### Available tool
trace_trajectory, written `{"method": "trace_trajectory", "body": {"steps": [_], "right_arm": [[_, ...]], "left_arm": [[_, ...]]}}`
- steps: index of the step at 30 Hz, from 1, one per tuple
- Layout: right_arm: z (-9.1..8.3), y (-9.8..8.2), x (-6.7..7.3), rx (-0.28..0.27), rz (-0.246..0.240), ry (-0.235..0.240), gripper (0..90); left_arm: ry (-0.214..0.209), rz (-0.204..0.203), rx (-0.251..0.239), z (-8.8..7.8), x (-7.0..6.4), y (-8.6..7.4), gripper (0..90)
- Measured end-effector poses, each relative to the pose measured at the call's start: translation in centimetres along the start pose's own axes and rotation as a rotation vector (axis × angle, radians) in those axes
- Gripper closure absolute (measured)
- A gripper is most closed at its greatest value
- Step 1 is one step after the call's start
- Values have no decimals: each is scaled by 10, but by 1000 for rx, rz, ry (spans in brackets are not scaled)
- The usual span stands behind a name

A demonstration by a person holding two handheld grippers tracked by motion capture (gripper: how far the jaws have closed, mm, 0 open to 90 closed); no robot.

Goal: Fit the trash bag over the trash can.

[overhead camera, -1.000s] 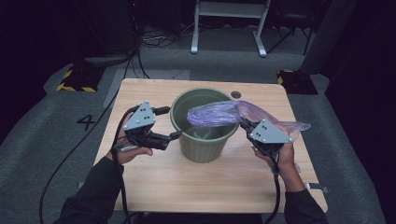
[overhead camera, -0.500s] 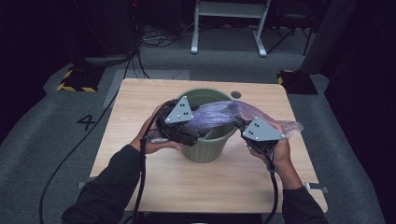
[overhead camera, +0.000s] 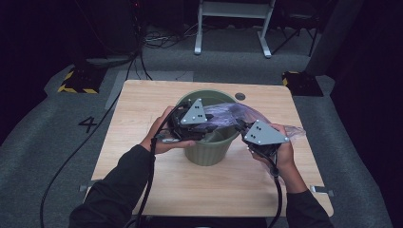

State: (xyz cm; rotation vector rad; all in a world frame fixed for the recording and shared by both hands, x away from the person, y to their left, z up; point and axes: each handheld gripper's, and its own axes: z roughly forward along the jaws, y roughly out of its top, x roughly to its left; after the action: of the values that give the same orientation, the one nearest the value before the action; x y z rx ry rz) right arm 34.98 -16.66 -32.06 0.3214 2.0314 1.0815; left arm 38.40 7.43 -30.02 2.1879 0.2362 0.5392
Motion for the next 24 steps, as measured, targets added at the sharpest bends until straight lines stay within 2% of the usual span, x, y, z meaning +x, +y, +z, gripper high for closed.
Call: {"method": "trace_trajectory", "body": {"steps": [4, 6, 8, 10, 13, 15, 18, 24], "right_arm": [[-1, 1, 0, -10, 4, 10, 848], [-2, 1, 1, -12, 5, 11, 821], [-3, 1, 0, -16, 18, 15, 768], [-3, 0, -1, -13, 34, 2, 655], [-5, -5, -3, -14, 64, 27, 578], [-7, -8, -4, -9, 88, 32, 501], [-11, -14, -4, 0, 110, 49, 416], [-21, -33, 1, 22, 168, 87, 279]], "left_arm": [[13, 27, 10, 1, -1, 1, 859], [6, 19, 15, 2, -1, 0, 889], [6, 19, 21, 2, 0, 0, 895], [3, 0, 11, 2, 1, -2, 897], [6, -6, 4, 2, 3, -3, 898], [-11, -19, -7, 2, 5, -5, 898], [2, -14, 5, 4, 6, -8, 899], [13, -43, 9, 4, 12, -15, 899]]}}
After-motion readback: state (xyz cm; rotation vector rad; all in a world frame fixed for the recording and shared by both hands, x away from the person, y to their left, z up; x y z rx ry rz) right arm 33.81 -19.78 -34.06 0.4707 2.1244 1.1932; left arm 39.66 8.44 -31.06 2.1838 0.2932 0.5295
